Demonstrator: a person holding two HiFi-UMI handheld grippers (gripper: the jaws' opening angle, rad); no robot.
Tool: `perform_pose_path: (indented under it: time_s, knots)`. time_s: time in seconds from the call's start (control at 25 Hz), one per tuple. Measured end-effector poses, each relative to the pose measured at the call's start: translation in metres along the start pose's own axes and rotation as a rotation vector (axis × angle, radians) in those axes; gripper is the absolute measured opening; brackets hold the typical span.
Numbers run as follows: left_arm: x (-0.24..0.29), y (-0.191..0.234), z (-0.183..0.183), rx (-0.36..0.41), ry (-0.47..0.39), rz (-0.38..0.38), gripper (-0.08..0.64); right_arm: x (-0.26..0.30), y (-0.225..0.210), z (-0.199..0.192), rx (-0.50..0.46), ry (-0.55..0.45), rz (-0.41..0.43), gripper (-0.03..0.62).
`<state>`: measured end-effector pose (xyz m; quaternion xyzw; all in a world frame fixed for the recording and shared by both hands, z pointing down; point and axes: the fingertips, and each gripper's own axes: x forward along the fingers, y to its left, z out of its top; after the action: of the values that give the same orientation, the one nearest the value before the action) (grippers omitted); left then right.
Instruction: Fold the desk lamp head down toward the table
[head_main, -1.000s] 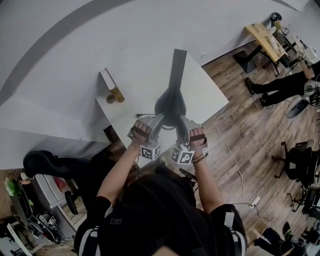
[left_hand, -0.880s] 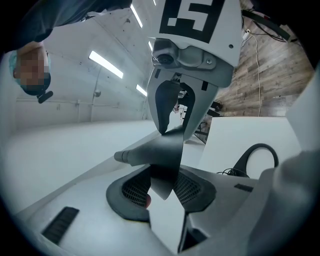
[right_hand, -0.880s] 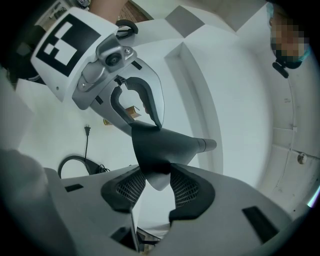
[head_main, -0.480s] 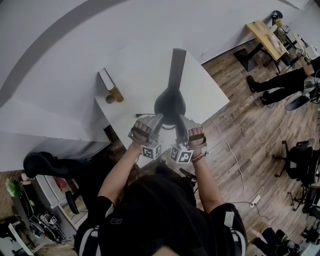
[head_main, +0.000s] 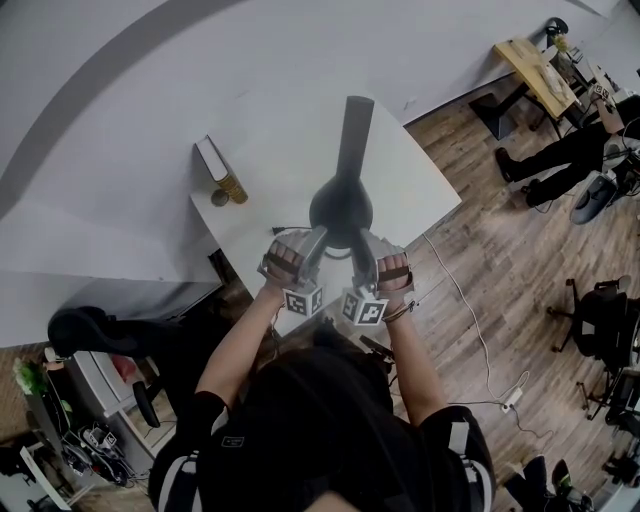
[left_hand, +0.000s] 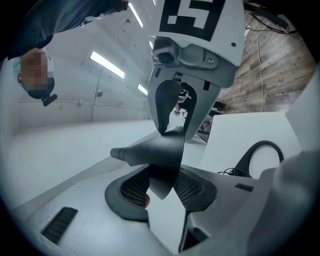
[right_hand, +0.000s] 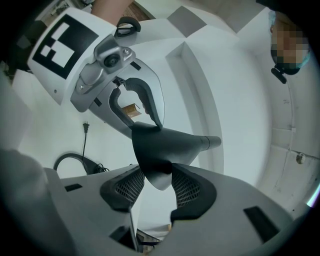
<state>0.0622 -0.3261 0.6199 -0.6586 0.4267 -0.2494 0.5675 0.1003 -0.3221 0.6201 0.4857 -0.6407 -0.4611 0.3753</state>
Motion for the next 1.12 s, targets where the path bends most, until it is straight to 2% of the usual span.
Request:
perform_pose_path:
  time_s: [0.44, 0.6, 0.72, 0.8, 0.88, 1.04, 1.12]
  knots:
    - [0.000, -0.002, 0.003, -0.044, 0.020, -0.019, 0.162, -0.001, 0.001, -0.001, 0.024, -0.005, 0.009, 0.183]
    - [-0.010, -0.004, 0.004, -0.085, 0.041, -0.048, 0.197, -0.011, 0.008, -0.002, 0.059, 0.014, 0.040, 0.184]
    - [-0.026, -0.005, 0.001, -0.157, 0.073, -0.072, 0.201, -0.023, 0.013, -0.004, 0.110, 0.042, 0.053, 0.195]
    - [-0.040, -0.004, -0.004, -0.230, 0.110, -0.085, 0.201, -0.033, 0.013, -0.004, 0.161, 0.066, 0.058, 0.196]
    - [-0.057, -0.006, -0.009, -0.352, 0.157, -0.121, 0.201, -0.045, 0.011, -0.002, 0.260, 0.091, 0.072, 0.196]
    - [-0.087, -0.015, -0.014, -0.715, 0.262, -0.247, 0.220, -0.068, 0.001, 0.003, 0.549, 0.145, 0.098, 0.167]
    - [-0.104, -0.013, -0.011, -0.857, 0.265, -0.279, 0.219, -0.079, -0.003, 0.010, 0.667, 0.169, 0.099, 0.158]
